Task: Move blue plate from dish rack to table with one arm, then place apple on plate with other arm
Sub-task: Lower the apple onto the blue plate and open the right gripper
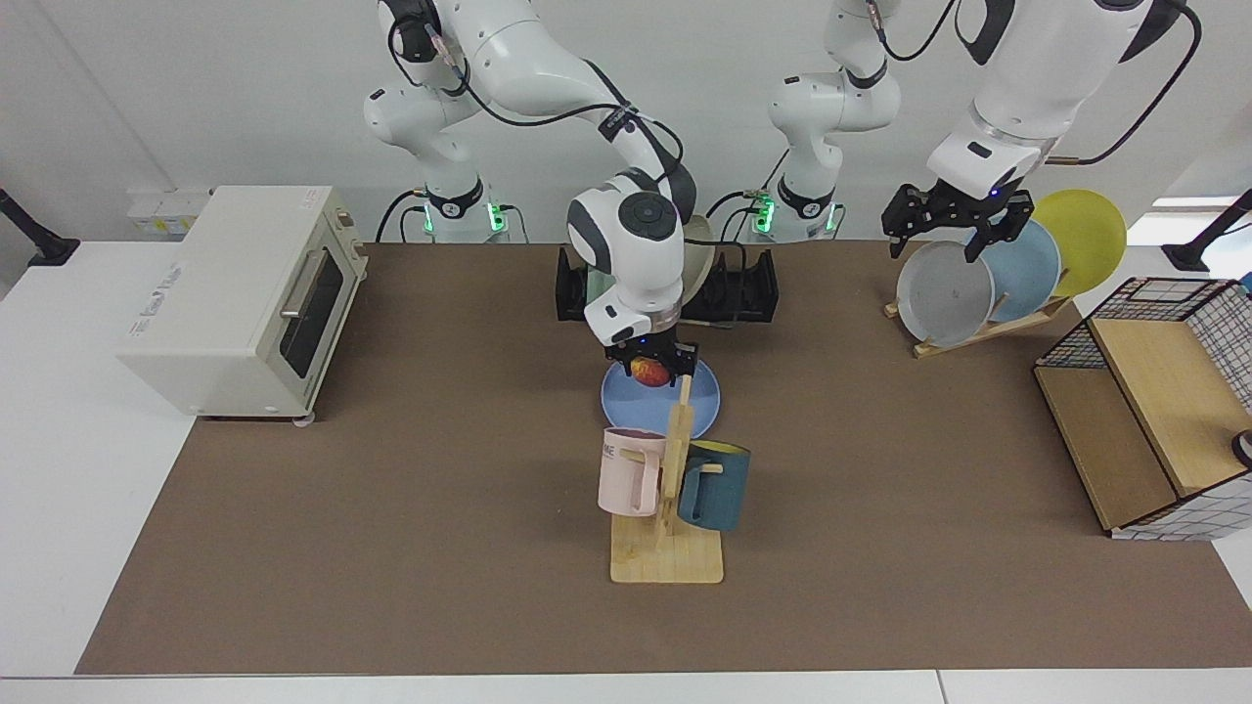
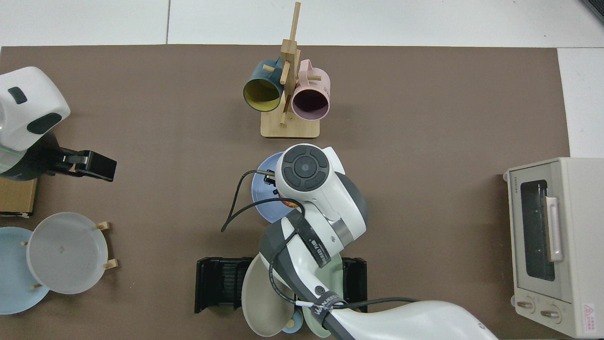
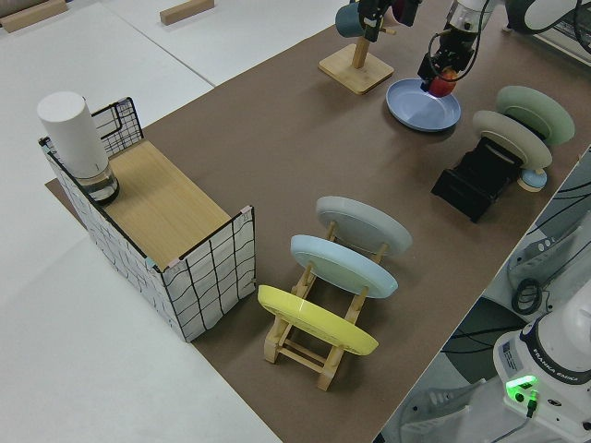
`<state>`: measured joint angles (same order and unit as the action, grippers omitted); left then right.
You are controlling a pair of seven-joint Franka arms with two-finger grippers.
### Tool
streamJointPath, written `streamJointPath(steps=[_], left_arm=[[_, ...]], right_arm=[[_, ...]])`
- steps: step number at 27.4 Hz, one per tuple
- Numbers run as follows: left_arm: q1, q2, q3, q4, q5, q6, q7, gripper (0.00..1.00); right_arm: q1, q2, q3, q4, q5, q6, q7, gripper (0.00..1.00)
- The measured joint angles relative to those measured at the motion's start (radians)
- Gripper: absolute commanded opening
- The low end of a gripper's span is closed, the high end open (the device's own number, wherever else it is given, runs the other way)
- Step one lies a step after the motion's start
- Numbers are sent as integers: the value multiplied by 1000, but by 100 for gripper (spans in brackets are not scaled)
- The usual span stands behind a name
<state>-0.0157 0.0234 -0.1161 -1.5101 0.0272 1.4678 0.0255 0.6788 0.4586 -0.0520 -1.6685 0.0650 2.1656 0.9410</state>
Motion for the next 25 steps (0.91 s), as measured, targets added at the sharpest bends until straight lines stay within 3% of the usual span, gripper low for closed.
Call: streamJointPath(steps=[11, 13, 14, 15, 16, 25], left_arm=[[0, 0, 0, 0, 0, 0, 0, 100], [0, 0, 0, 0, 0, 0, 0, 100], [0, 0, 0, 0, 0, 0, 0, 100], [0, 0, 0, 0, 0, 0, 0, 100], [0, 0, 0, 0, 0, 0, 0, 100], [0, 0, 0, 0, 0, 0, 0, 100]], right_arm=[[12, 79, -8, 42, 0, 20, 17, 0], [12, 83, -10, 43, 0, 21, 17, 16], [12, 85, -10, 44, 0, 23, 17, 37], [12, 87, -10, 44, 1, 27, 17, 73], [12, 89, -10, 44, 1, 34, 17, 100], [18, 94, -8, 51, 2, 54, 17, 100]])
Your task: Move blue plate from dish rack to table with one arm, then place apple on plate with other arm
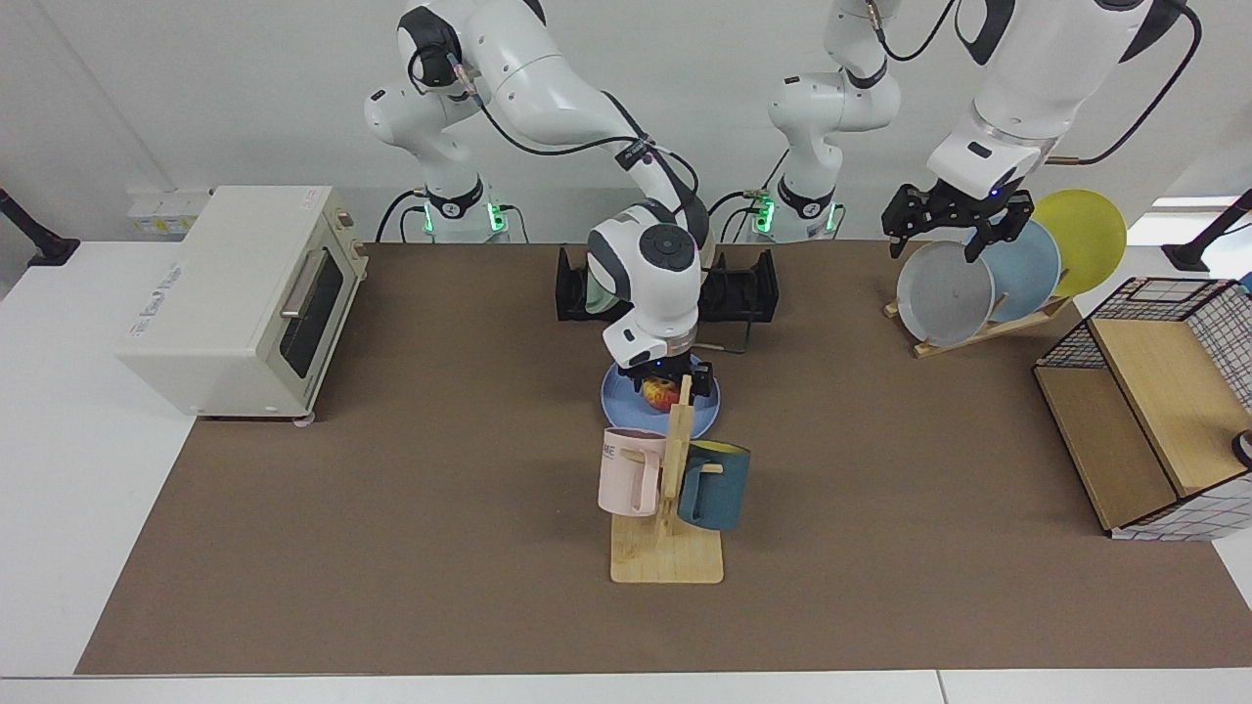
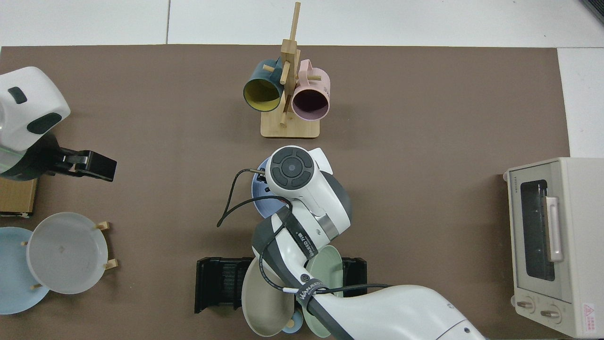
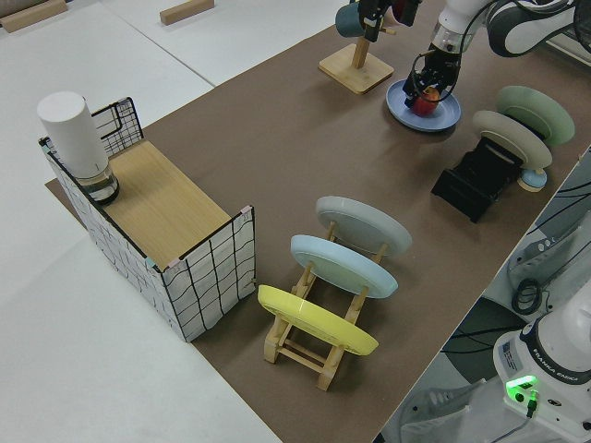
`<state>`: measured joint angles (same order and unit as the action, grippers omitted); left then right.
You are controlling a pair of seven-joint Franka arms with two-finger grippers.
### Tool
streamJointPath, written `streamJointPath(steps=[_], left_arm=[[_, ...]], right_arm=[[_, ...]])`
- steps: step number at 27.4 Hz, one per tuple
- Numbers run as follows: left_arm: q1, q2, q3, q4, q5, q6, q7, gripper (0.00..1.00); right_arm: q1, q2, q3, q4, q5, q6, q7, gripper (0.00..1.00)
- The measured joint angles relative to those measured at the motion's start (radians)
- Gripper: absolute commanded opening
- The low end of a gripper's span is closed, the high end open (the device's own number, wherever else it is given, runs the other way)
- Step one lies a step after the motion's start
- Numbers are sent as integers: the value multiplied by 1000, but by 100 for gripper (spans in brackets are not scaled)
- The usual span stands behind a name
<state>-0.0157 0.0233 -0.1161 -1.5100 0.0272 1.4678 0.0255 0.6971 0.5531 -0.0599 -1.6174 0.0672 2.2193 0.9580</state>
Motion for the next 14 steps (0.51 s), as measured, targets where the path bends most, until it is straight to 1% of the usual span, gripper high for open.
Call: streamJointPath(steps=[5, 10, 14], left_arm=[[0, 0, 0, 0, 0, 0, 0, 100], [0, 0, 0, 0, 0, 0, 0, 100], [0, 0, 0, 0, 0, 0, 0, 100]], right_arm=[[-1, -30, -5, 20, 0, -33, 0, 100], [-6, -102, -15, 29, -1, -90, -20, 100], [-46, -159, -21, 28, -1, -128, -102, 100]])
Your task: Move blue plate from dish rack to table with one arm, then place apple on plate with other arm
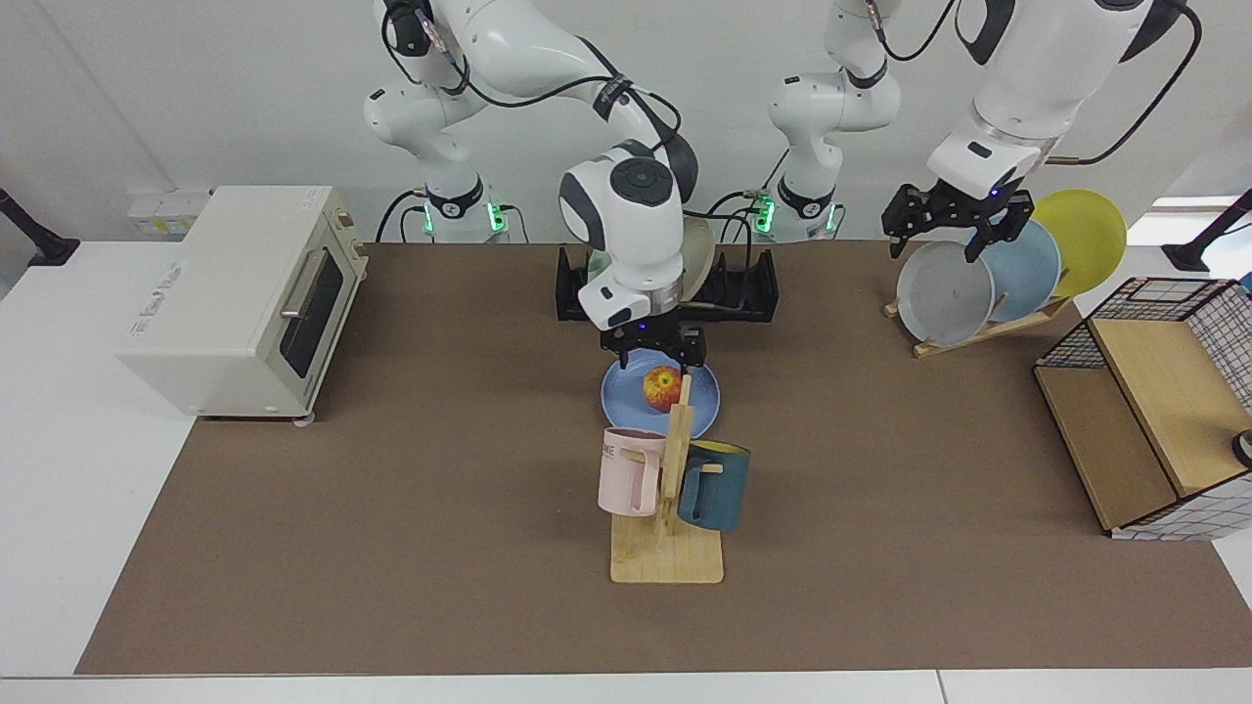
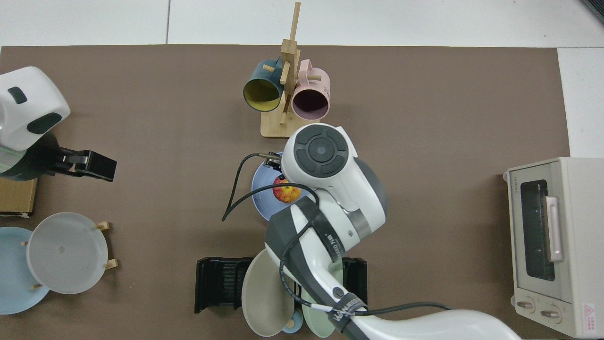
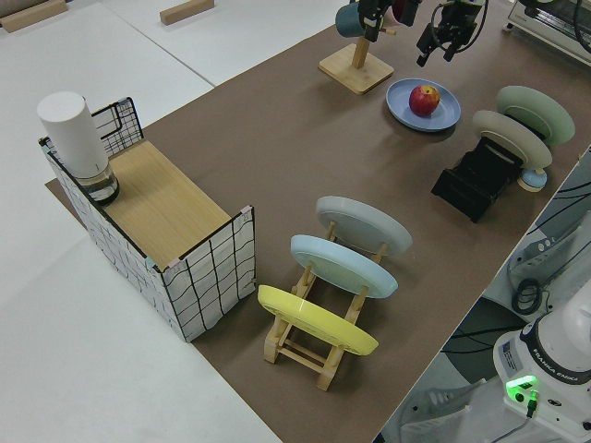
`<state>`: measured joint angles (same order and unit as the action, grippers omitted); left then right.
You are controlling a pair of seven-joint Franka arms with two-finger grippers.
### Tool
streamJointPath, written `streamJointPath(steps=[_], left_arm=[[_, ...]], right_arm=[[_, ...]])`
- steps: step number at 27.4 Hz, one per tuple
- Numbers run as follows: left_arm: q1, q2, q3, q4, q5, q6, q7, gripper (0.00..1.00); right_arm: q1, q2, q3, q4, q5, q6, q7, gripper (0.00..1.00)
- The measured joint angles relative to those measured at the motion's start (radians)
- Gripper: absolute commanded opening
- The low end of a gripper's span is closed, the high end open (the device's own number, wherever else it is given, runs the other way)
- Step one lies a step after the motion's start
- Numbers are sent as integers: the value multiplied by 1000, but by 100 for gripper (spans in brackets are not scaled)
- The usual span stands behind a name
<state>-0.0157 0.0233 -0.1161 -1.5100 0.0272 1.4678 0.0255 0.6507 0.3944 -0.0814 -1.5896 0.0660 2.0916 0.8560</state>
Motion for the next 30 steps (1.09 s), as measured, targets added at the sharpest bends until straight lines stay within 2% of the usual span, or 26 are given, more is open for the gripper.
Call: streamJointPath(steps=[21, 30], left_arm=[[0, 0, 0, 0, 0, 0, 0, 100], [0, 0, 0, 0, 0, 0, 0, 100]], right_arm=[[-340, -176, -8, -106, -9, -77, -628, 100], [-449, -245, -8, -117, -15, -137, -766, 100]])
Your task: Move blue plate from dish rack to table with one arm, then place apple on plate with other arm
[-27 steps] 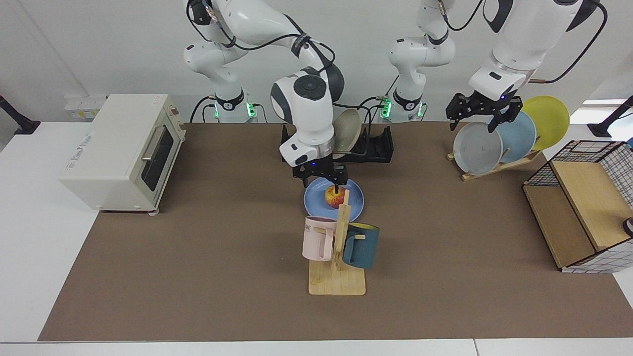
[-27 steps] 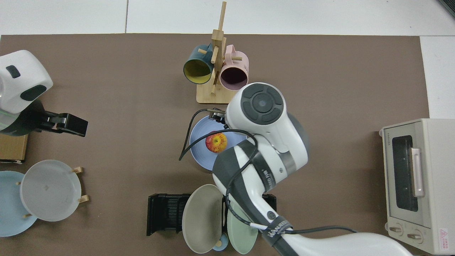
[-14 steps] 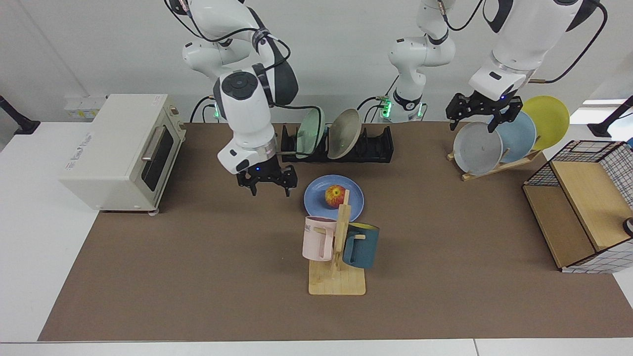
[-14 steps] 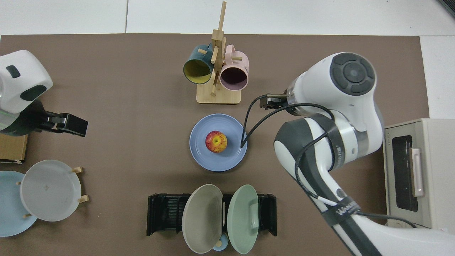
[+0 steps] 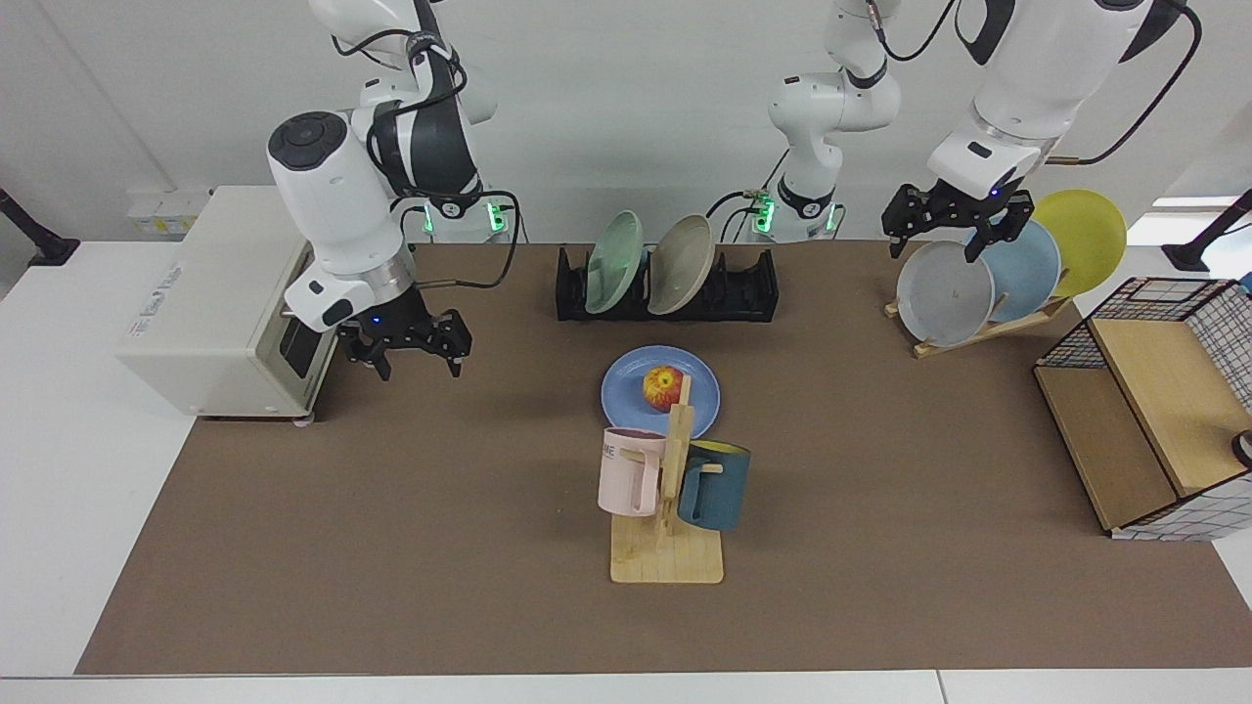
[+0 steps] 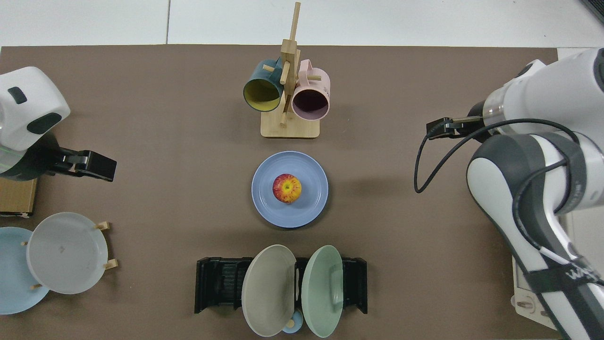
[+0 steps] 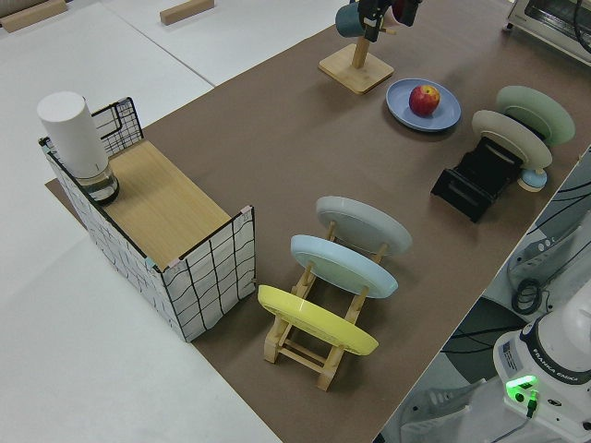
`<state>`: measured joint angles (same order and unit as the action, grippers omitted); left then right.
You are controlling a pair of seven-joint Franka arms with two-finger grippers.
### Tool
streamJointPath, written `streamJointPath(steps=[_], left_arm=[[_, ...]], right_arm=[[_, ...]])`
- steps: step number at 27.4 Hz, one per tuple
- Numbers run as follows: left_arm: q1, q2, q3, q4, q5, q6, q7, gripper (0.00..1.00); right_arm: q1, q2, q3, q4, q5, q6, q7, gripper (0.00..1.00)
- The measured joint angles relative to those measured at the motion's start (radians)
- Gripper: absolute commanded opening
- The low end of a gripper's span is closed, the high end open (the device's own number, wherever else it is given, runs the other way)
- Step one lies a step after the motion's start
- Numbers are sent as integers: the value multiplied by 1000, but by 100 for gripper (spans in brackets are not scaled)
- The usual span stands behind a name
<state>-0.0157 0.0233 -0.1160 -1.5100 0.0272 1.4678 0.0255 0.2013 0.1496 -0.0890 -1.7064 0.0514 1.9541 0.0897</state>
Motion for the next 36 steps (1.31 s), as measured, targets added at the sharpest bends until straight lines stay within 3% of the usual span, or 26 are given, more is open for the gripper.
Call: streamJointPath(steps=[15, 36], left_arm=[[0, 0, 0, 0, 0, 0, 0, 100], [0, 0, 0, 0, 0, 0, 0, 100]], right_arm=[[-101, -127, 1, -3, -6, -110, -96, 100], [-114, -143, 10, 2, -6, -143, -78, 100]])
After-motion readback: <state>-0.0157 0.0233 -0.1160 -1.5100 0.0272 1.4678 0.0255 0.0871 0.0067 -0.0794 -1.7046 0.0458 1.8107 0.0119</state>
